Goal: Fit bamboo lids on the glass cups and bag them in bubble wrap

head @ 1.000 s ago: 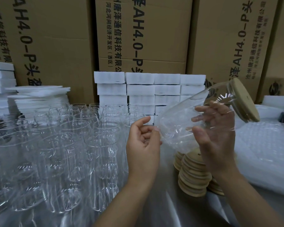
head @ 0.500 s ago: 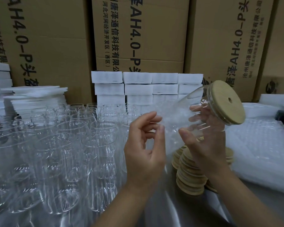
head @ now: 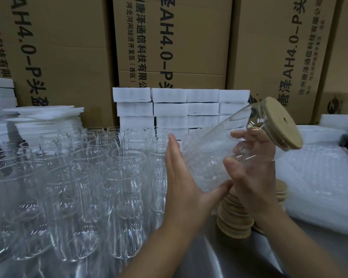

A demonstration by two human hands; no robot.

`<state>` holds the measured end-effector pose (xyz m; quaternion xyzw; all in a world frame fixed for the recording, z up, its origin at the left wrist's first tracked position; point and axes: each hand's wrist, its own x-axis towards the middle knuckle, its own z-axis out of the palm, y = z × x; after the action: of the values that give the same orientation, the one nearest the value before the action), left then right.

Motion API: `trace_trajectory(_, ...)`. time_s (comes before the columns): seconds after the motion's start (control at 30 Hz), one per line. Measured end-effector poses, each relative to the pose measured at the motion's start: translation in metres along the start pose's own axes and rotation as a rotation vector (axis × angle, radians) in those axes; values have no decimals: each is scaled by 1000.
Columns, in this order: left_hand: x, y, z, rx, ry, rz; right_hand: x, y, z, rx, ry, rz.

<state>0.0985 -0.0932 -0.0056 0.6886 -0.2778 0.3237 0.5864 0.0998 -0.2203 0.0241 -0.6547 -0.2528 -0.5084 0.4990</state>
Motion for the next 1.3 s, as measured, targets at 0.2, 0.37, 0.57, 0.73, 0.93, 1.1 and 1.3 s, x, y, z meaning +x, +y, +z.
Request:
trace_trajectory(0.2,1,2,-3,-19,-77,-88,-3,-5,0,62,-78,68)
trace_trajectory(0.37,-2,4,-3,12,-79,-77,-3,-11,0,25,-211,212)
trace_trajectory(0.57,0,3,-5,-50,15,-70,-1,-13,1,145,-336,321)
trace_trajectory(0.73,2,9,-6,-201,124,-59,-2,-6,6,338,-467,378)
trace_trajectory(0.93,5,14,-10,-286,284,-50,-8,2,-1,334,-608,350)
trace_trajectory(1.1,7,16,-12,-327,271,-40,-5,-2,0,318,-740,430)
trace_trajectory(1.3,4,17,-10,-397,145,-33,-1,-4,-1,238,-662,409)
